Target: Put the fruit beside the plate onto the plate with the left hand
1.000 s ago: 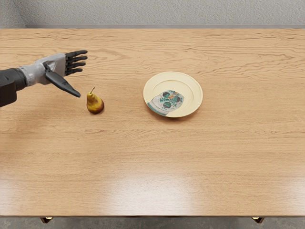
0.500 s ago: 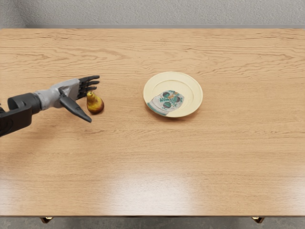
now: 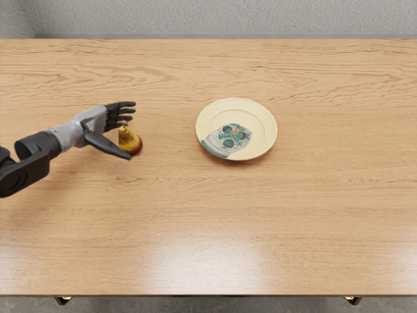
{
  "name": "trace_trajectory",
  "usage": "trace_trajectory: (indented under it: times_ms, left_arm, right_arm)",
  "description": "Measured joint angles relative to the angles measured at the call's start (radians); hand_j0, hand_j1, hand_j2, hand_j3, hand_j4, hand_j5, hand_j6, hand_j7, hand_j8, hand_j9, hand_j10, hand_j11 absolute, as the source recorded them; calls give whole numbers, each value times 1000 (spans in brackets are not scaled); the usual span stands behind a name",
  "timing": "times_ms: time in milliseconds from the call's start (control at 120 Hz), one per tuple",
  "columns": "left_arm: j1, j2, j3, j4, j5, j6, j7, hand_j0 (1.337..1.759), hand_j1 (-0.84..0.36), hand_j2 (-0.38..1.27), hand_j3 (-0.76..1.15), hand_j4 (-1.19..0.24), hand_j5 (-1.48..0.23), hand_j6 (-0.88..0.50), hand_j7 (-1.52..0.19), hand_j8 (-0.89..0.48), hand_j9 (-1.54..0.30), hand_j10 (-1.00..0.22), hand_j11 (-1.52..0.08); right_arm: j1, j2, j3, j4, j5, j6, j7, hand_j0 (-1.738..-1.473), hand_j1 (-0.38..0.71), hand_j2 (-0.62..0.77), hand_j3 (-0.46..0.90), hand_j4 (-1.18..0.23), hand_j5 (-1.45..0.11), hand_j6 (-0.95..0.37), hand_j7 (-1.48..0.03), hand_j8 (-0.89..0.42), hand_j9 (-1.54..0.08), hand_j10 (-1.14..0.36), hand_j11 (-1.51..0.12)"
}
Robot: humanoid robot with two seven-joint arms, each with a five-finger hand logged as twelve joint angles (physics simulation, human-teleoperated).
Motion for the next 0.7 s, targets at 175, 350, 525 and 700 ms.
trace_trajectory:
  times_ms: [175,350,525,700]
  left_arm:
    - [2,-24,5,1,23,33,0,1658,81,48,0,-226,-292,-226,-292,-226,-292,-225,-292]
    - [7,-25,8,1,45,52,1,1658,-7,63,0,-300,-388,-301,-388,-300,-388,-300,-388]
    - [8,-23,8,-9,54,51,2,1658,-78,75,0,-359,-465,-359,-465,-359,-465,-358,-464]
    - [8,-19,8,-17,67,50,2,1658,-132,84,0,-405,-524,-405,-524,-405,-524,-402,-524]
  right_arm:
    - [0,0,0,0,0,0,0,-1658,-329,-3,0,-17,-22,-17,-22,-17,-22,-17,-22]
    - [0,0,0,0,0,0,0,-1658,-329,-4,0,-17,-22,-17,-22,-17,-22,-17,-22]
    - [0,0,0,0,0,0,0,-1658,-329,-4,0,-17,-22,-17,-22,-17,-22,-17,-22]
    - [0,0,0,0,0,0,0,-1658,-329,-4,0,-17,-22,-17,-22,-17,-22,-17,-22]
